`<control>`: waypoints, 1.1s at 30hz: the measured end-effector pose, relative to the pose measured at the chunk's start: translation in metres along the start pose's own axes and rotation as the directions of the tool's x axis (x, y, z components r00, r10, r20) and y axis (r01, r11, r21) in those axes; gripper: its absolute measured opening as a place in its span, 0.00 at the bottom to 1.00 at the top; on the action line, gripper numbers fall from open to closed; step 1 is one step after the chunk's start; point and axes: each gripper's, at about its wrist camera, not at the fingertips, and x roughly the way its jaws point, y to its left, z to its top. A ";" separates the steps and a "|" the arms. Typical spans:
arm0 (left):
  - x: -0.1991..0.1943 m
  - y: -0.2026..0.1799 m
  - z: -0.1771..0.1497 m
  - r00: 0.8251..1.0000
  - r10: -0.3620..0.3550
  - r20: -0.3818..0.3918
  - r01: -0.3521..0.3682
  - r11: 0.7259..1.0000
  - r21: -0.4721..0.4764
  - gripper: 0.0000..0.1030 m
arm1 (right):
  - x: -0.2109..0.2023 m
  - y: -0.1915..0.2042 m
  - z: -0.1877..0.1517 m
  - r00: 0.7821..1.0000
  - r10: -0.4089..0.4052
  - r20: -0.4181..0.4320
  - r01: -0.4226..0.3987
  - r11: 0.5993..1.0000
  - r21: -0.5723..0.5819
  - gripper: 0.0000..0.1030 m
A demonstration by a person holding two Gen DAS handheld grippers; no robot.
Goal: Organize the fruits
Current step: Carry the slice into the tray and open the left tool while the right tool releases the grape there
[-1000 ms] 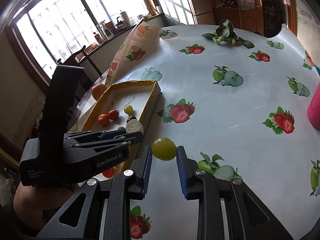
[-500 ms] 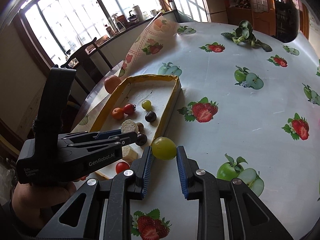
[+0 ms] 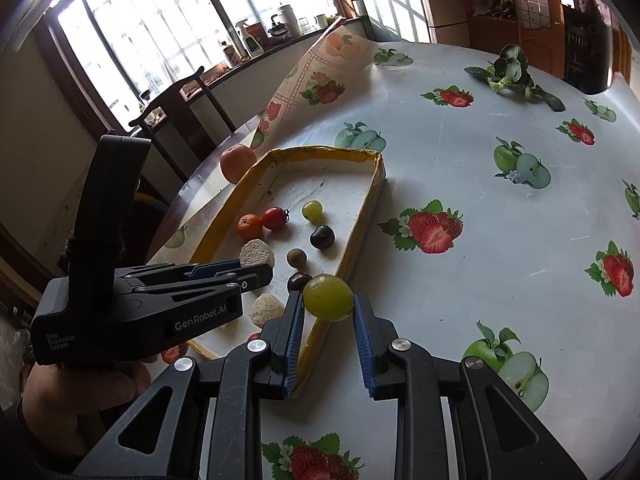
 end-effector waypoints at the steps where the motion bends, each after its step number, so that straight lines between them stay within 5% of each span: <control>1: 0.000 0.001 0.000 1.000 0.001 0.000 -0.001 1.000 -0.002 0.23 | 0.001 0.000 0.001 1.000 0.002 -0.001 -0.002 1.000 0.000 0.24; 17: 0.014 0.031 0.017 1.000 0.015 -0.015 -0.016 0.998 -0.057 0.23 | 0.033 0.012 0.024 0.999 0.033 -0.020 -0.033 0.999 -0.018 0.24; 33: 0.048 0.048 0.091 0.999 0.052 -0.007 -0.053 0.996 -0.069 0.23 | 0.098 0.007 0.086 0.999 0.033 -0.037 -0.034 0.999 -0.019 0.24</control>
